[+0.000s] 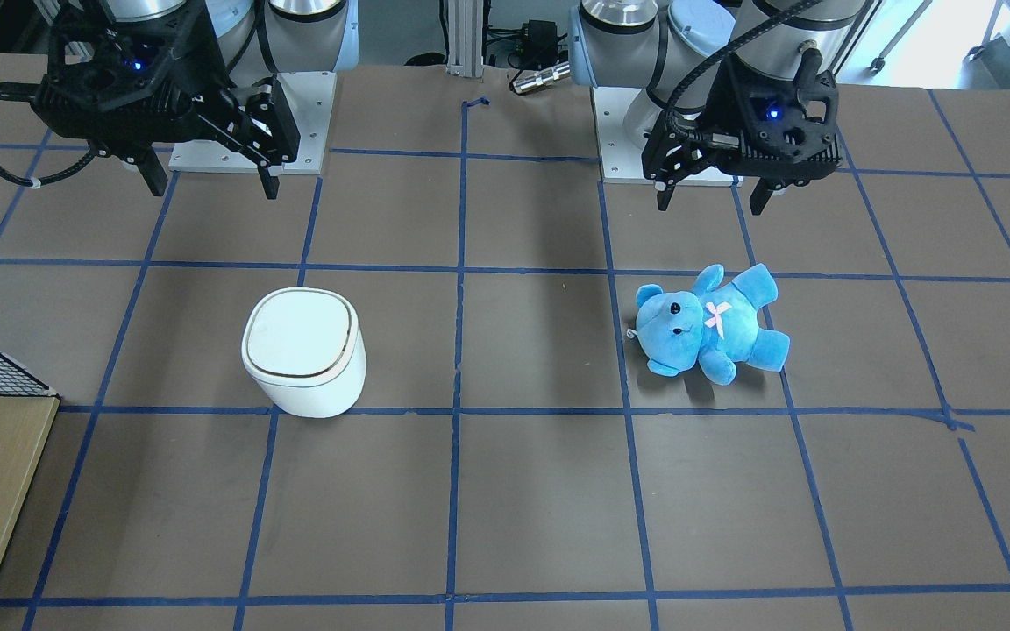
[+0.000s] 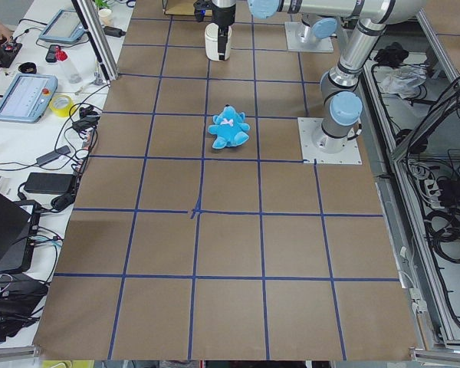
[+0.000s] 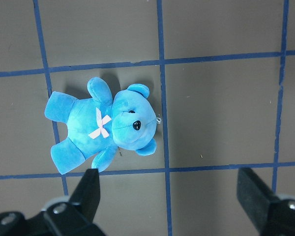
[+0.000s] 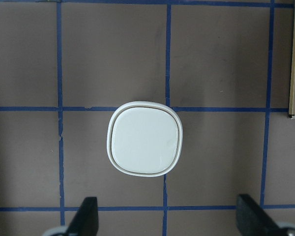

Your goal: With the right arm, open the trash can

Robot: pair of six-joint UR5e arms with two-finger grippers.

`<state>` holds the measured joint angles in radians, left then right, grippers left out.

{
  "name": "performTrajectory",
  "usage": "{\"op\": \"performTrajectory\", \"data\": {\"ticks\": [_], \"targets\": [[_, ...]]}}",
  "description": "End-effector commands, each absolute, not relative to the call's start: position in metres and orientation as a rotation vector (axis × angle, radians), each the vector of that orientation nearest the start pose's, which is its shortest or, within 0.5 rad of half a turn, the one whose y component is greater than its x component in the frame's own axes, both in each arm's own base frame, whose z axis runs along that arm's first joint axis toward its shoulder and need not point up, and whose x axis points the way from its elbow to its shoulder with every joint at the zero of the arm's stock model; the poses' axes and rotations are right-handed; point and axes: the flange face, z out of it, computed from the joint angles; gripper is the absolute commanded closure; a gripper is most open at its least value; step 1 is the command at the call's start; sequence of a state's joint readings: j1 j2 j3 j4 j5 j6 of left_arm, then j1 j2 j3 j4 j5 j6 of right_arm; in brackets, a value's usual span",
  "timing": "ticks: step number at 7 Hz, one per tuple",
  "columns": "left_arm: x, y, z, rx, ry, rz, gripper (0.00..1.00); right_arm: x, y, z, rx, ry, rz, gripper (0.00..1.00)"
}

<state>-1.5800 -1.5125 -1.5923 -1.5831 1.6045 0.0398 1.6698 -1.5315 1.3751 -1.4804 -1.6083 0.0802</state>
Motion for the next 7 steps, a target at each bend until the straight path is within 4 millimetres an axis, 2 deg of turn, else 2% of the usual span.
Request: {"op": "performTrajectory", "data": {"ticks": [1,3,4,5,6,7], "targets": [[-0.134,-0.468,0.504,0.076,3.106,-0.037,0.0,0.179,-0.495,0.554,-0.023,3.169,-0.102,0.0],[-0.134,-0.468,0.504,0.076,3.106,-0.037,0.0,0.18,-0.496,0.55,-0.044,3.177,-0.103,0.0],[-0.134,-0.468,0.504,0.076,3.106,-0.037,0.0,0.181,-0.496,0.539,-0.042,3.179,-0.084,0.08],[-0.134,-0.468,0.504,0.073,3.106,-0.037,0.0,0.183,-0.501,0.513,-0.033,3.169,-0.048,0.62],[-0.134,-0.468,0.504,0.076,3.106,-0.037,0.0,0.184,-0.506,0.485,-0.035,3.169,-0.07,0.88],[-0.134,-0.468,0.504,0.076,3.106,-0.037,0.0,0.186,-0.507,0.443,-0.035,3.174,0.028,1.0]]}}
